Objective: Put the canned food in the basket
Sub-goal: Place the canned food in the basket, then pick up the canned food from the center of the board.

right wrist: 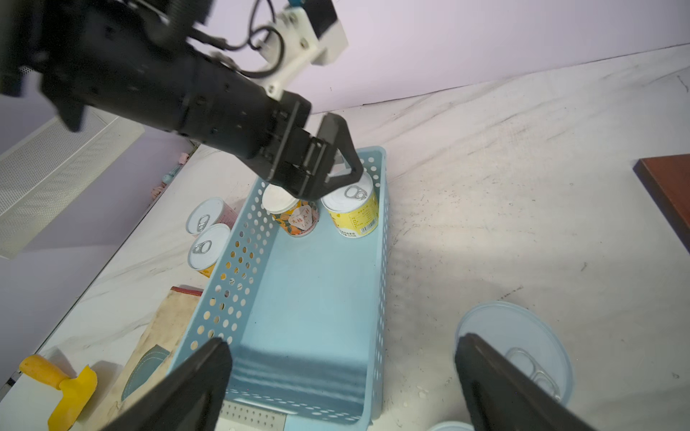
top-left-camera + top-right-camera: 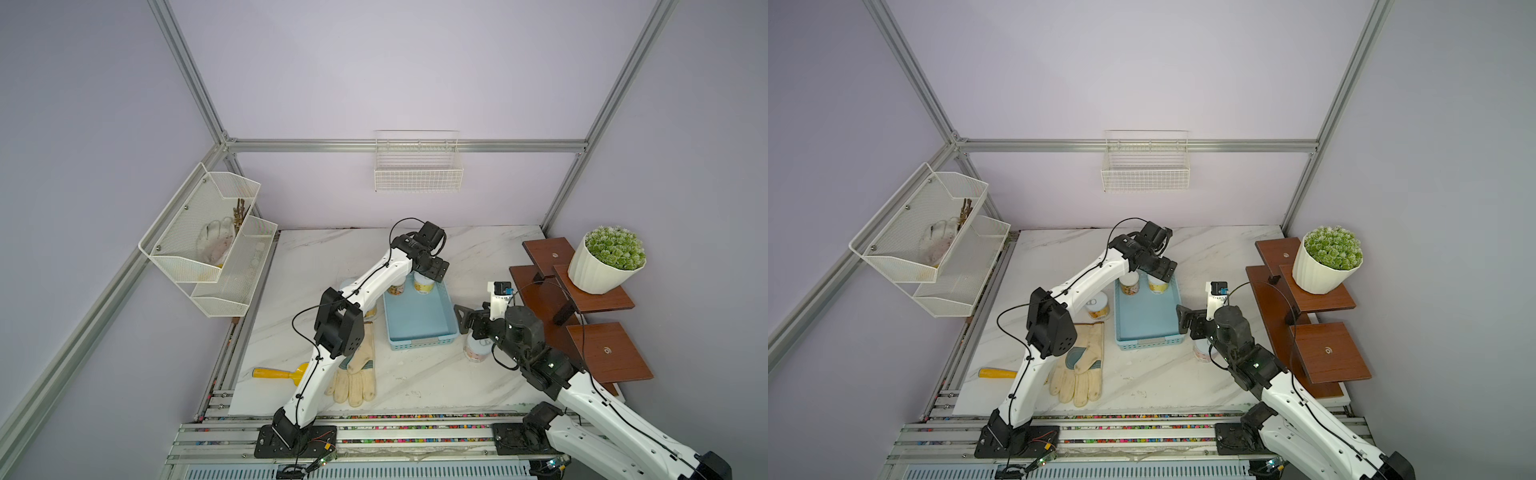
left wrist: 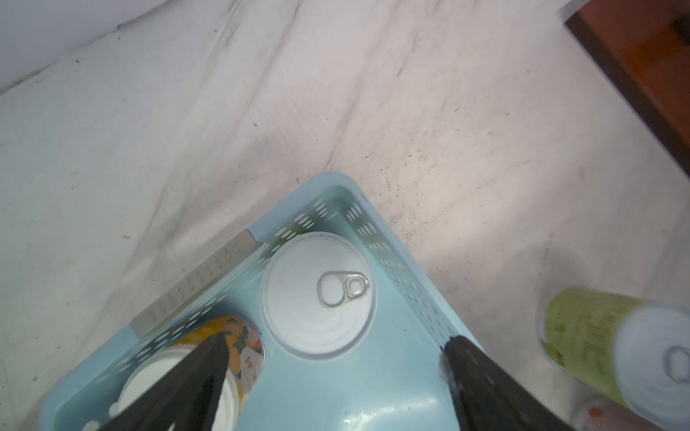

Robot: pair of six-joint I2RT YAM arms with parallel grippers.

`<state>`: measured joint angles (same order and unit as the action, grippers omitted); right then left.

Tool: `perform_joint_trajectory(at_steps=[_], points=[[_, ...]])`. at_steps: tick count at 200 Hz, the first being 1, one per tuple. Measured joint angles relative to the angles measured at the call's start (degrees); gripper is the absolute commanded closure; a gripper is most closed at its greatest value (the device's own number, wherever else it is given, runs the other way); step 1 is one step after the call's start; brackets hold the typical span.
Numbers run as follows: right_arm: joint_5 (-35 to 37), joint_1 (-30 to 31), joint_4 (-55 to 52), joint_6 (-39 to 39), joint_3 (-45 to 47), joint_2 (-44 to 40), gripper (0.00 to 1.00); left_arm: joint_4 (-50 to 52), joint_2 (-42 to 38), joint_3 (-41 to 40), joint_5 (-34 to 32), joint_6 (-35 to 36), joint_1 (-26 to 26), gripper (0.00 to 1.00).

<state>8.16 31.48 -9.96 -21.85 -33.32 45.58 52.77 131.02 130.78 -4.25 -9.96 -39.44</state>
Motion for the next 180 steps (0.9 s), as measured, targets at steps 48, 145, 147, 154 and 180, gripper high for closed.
perform_joint_trajectory(at_steps=[48, 145, 147, 154, 180], points=[[1.4, 0.0, -9.2, -4.6, -4.0, 1.2, 0.00, -7.6, -20.5, -19.4, 4.4, -1.7, -0.5, 0.06], [2.2, 0.0, -25.7, -10.4, -14.8, 8.7, 0.00, -27.5, -51.9, -60.4, 21.3, -7.6, -1.4, 0.03], [2.2, 0.0, -25.8, -10.3, -14.8, 8.7, 0.00, -27.9, -52.5, -61.0, 21.6, -7.7, -1.4, 0.02], [2.3, 0.0, -26.6, -10.0, -14.9, 8.9, 0.00, -29.2, -54.5, -62.9, 22.5, -8.2, -1.5, 0.02], [3.6, 0.0, -30.4, -9.8, -16.5, 11.4, 0.00, -35.1, -61.2, -69.3, 25.1, -10.1, -1.6, 0.00]])
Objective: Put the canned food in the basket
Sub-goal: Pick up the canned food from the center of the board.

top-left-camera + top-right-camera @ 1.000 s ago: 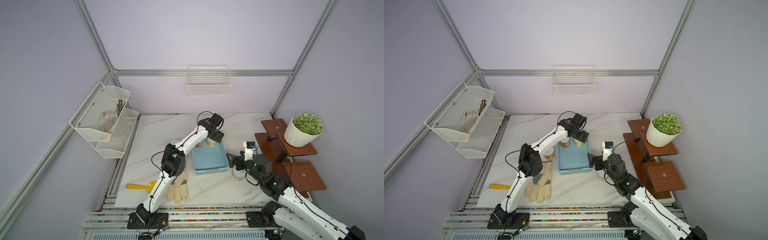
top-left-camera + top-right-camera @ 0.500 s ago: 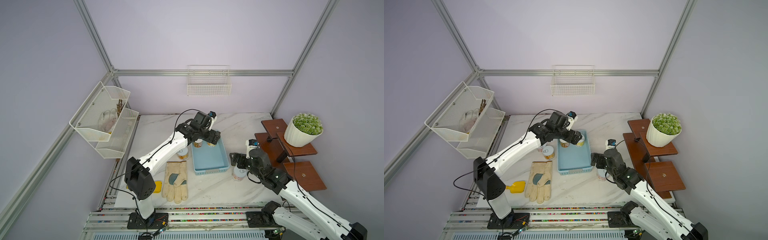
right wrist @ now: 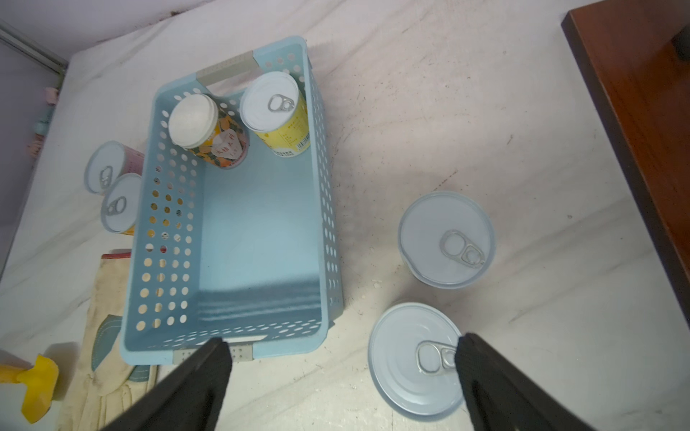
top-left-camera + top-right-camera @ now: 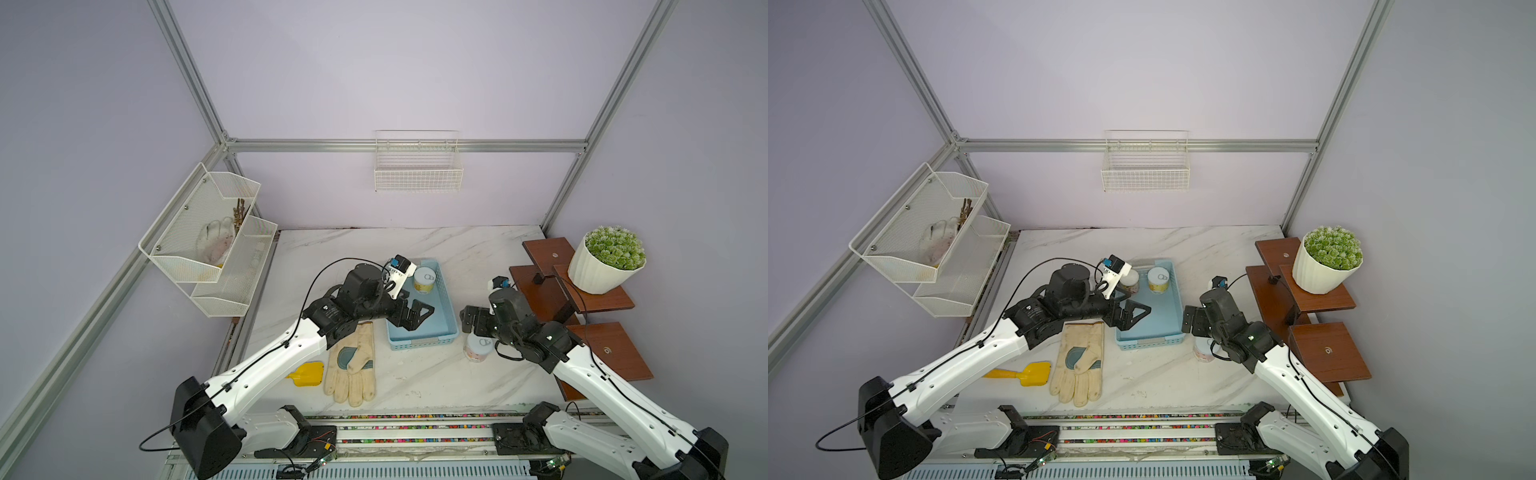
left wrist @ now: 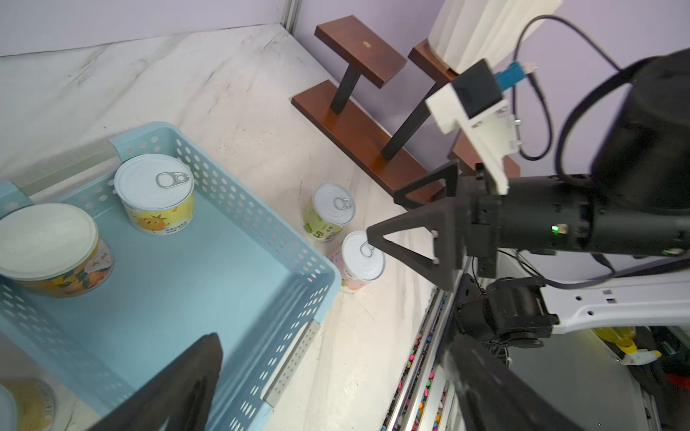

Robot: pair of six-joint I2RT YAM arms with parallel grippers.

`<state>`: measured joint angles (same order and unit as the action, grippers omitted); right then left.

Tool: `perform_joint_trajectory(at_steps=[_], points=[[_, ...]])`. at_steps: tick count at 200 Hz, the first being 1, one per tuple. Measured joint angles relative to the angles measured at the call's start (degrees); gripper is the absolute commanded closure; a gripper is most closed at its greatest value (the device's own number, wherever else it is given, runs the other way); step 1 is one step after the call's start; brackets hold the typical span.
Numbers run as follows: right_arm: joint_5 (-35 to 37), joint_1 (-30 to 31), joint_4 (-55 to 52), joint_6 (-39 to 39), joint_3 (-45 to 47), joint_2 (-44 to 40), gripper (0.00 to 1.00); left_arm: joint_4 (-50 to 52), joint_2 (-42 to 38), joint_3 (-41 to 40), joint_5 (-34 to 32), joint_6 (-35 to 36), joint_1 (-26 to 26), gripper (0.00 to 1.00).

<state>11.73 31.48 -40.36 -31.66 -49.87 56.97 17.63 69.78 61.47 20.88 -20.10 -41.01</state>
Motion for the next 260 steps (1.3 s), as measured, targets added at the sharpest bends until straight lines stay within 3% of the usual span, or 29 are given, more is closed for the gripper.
perform_joint_trajectory(at_steps=[56, 131, 260], points=[[3.6, -0.1, -8.0, -1.6, -2.3, 6.6, 0.00, -6.5, -4.5, -8.5, 4.2, -2.4, 0.0, 0.00], [3.8, -1.8, -9.4, -5.7, -3.5, 13.4, 0.00, -10.8, -8.8, -14.5, 7.3, -3.4, 0.0, 0.00], [-1.6, -5.7, -8.7, -7.1, -2.1, 20.5, 0.01, -13.2, -7.9, -16.1, 6.3, -3.3, 0.0, 0.00]])
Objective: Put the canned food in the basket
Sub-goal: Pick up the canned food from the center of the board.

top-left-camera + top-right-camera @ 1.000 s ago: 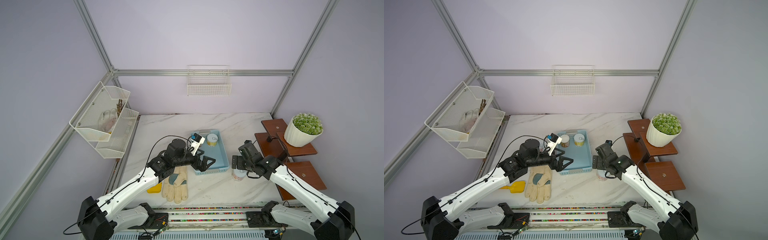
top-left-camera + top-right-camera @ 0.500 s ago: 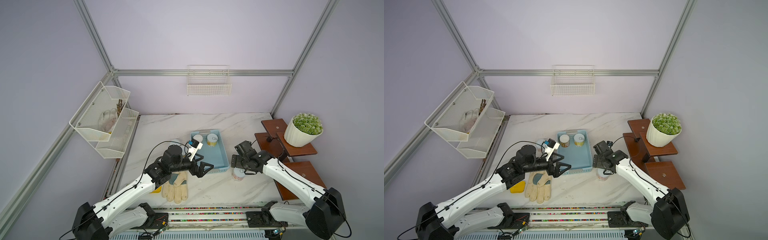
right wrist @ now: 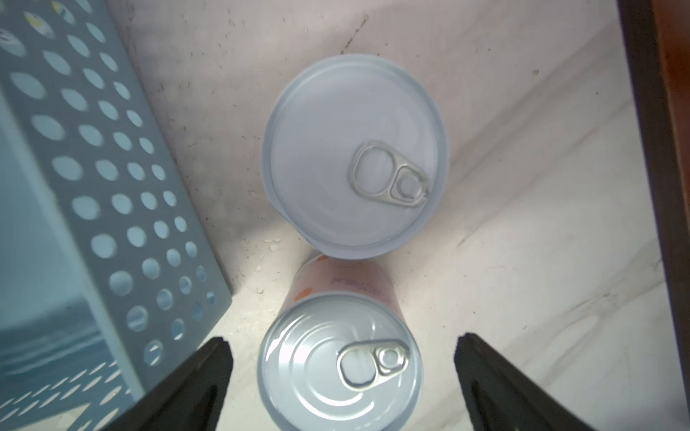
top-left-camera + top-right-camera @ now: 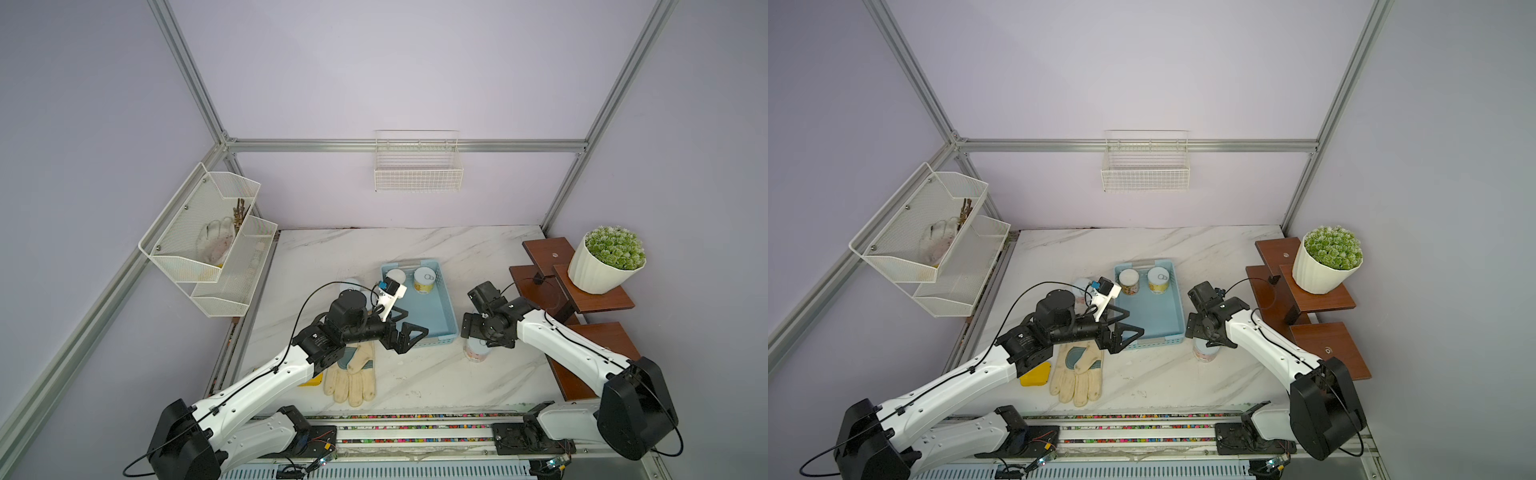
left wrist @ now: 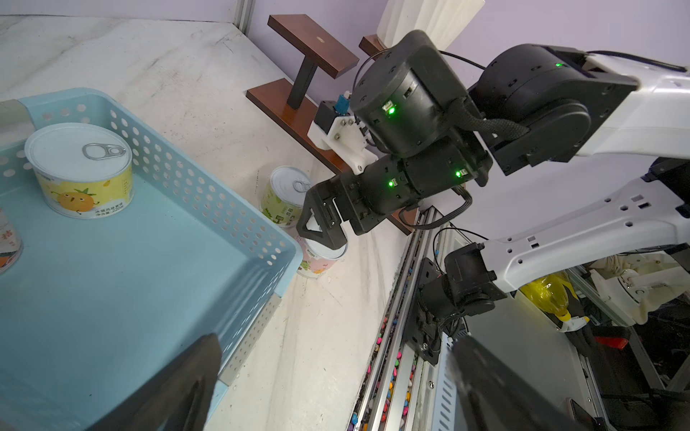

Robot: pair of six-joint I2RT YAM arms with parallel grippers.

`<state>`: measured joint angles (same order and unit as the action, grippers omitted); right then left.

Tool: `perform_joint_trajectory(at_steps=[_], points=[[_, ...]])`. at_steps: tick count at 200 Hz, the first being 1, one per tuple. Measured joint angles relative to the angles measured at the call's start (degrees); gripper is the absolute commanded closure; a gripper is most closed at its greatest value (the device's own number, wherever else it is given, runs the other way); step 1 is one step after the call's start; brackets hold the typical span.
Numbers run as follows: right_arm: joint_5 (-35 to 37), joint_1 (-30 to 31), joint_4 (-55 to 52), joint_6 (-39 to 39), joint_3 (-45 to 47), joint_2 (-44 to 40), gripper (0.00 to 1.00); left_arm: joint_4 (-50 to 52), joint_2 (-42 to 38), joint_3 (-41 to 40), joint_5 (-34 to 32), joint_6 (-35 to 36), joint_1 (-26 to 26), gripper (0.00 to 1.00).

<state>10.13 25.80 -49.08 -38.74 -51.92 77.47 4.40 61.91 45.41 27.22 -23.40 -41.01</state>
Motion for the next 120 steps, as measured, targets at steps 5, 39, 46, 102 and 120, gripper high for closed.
perform_joint_trajectory(at_steps=[5, 39, 46, 102, 120], points=[[-0.3, 0.0, 0.0, 0.0, 0.2, 0.3, 0.01, 0.0, 0.0, 0.0, 0.0, 0.0, 0.0, 0.00], [-1.3, -0.1, -0.2, 0.3, 0.5, 2.0, 0.03, 0.5, 0.3, 0.2, -0.4, 0.0, 0.0, 0.00], [-1.6, -0.1, -0.2, 0.4, 0.5, 2.3, 0.04, 0.7, 0.6, 0.4, -0.4, 0.0, 0.0, 0.00], [-2.6, -0.1, -0.3, 0.9, 0.6, 3.1, 0.06, 1.1, 2.8, 2.2, -0.5, 0.0, 0.0, 0.00], [-3.2, -0.1, -0.3, 1.2, 1.2, 3.1, 0.08, 1.0, 2.9, 2.4, -0.7, 0.0, 0.0, 0.00]])
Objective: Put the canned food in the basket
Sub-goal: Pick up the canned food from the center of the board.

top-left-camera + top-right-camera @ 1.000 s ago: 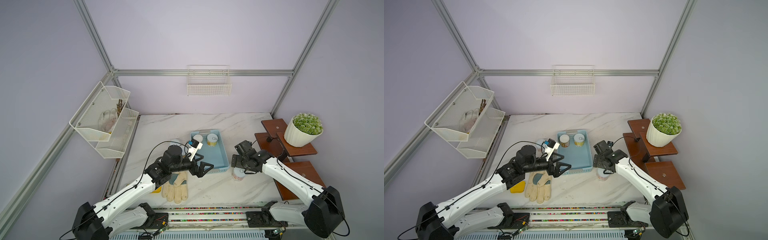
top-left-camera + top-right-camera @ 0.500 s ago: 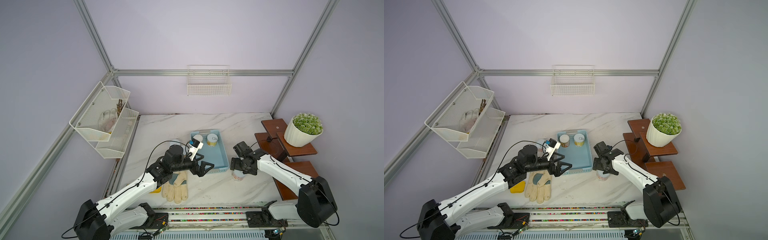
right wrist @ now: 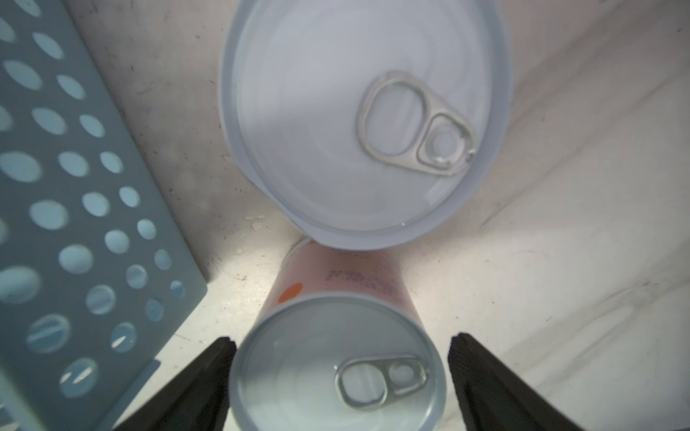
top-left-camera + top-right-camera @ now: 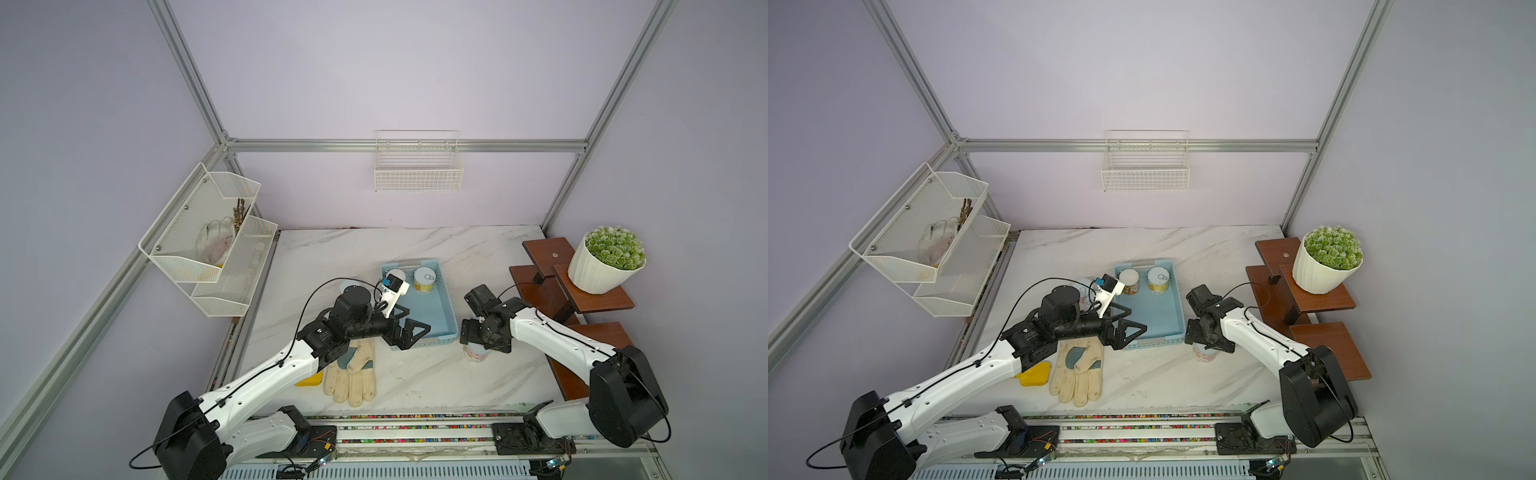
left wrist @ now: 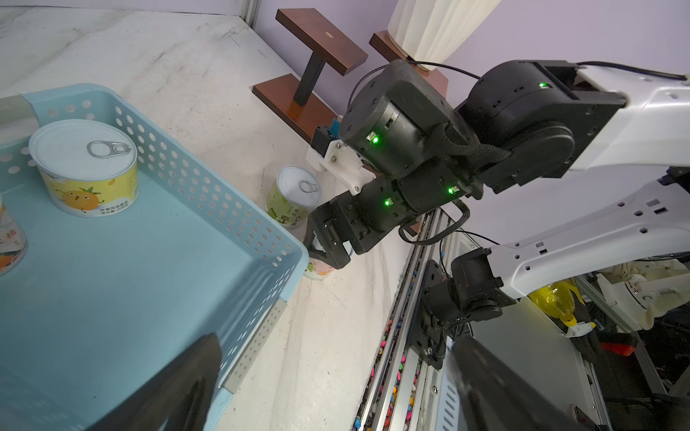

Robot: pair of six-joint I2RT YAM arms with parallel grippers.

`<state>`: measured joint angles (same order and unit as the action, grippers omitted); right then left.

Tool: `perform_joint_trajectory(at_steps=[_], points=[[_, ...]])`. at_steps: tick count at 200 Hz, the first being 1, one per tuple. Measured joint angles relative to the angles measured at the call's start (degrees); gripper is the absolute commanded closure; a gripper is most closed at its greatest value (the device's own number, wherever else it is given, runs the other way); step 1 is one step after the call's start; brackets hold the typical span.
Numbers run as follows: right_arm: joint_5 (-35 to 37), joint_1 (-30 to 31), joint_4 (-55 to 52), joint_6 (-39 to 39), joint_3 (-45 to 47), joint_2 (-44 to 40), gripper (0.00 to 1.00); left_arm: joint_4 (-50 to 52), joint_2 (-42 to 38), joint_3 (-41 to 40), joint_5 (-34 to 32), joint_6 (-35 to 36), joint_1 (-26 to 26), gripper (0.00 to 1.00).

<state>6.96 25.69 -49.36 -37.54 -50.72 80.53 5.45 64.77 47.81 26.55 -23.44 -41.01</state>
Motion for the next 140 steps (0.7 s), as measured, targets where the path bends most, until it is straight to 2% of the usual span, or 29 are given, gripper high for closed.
perform_joint_trajectory(at_steps=[105, 122, 127, 140], points=[[-0.7, 0.0, 0.0, 0.7, 0.9, 0.0, 0.27, 0.0, 0.4, 0.1, -0.5, 0.0, 0.0, 0.00], [-0.7, 0.0, 0.0, 0.7, 0.9, -0.1, 0.32, 0.1, 0.4, 0.1, -0.8, 0.0, 0.0, 0.00], [-0.7, 0.0, -0.2, 0.8, 0.9, -0.3, 0.43, 0.2, 0.4, 0.1, -1.0, 0.0, 0.0, 0.00], [-0.7, 0.0, -0.8, 1.0, 0.9, -1.2, 0.53, 0.3, 0.4, 0.1, -1.5, 0.0, 0.0, 0.00]])
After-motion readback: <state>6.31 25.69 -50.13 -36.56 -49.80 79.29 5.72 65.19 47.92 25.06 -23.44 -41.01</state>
